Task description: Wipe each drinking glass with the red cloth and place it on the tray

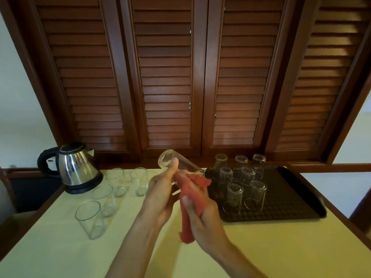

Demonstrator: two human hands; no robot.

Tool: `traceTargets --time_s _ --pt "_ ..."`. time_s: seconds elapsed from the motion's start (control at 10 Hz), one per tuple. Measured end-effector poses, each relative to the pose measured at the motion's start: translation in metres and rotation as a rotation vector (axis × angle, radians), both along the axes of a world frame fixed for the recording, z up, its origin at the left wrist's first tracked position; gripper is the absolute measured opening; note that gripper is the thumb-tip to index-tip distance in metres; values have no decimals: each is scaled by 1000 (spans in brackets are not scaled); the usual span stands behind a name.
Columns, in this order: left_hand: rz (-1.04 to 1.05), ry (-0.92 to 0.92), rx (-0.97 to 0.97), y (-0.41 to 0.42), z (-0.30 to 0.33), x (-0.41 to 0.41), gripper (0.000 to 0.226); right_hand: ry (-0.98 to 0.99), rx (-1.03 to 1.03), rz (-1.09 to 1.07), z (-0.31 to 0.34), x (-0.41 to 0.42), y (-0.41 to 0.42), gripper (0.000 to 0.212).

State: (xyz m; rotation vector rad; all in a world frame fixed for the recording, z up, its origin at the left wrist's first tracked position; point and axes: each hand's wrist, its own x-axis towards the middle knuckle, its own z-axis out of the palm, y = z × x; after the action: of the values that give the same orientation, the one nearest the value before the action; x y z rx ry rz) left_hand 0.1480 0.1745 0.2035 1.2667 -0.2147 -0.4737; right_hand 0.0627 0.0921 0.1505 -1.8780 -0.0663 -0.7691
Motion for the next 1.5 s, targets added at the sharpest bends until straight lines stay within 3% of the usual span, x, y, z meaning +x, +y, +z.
traceTargets --time_s 0.1,0.2,0.3,0.4,0.5,0.6,0.7,0.8,0.9,1.0,1.1,1.2,1.3,1.5 --pt "-46 -33 22 3 4 5 34 -23 -1033 -257 -19 12 -49 77" --pt "-48 -51 -39 2 -3 8 36 141 -612 -63 -8 9 -39 69" --pt "-46 -41 -140 2 -12 10 20 281 678 215 15 -5 -6 49" --pt "-83 -75 -214 5 -21 11 28 291 1218 407 27 -11 -16 50" --pt "-125 -96 -244 7 -24 13 45 256 1223 409 37 -14 -16 48" --pt "-131 -80 -266 6 -21 17 33 241 795 289 31 -7 -8 52" --pt "-148 -58 -263 8 -18 17 24 74 -627 -118 4 11 -29 90" --pt "-166 -86 -245 7 -19 17 21 110 -1138 -353 -4 18 -41 110" --pt "-200 -118 -219 6 -21 16 25 91 -759 -225 -7 18 -23 99" --pt "-207 -86 -272 9 -32 19 31 180 325 269 19 7 -13 82" --pt "-219 -129 -284 11 -39 26 78 248 1057 578 28 1 -20 72" --pt "-248 -178 -269 12 -35 30 95 228 1312 547 28 -2 -16 62" --pt "-268 -188 -256 14 -34 32 78 212 1392 481 25 -10 -10 53" --pt "-182 -169 -274 22 -36 38 99 333 1307 231 32 -31 -31 48"
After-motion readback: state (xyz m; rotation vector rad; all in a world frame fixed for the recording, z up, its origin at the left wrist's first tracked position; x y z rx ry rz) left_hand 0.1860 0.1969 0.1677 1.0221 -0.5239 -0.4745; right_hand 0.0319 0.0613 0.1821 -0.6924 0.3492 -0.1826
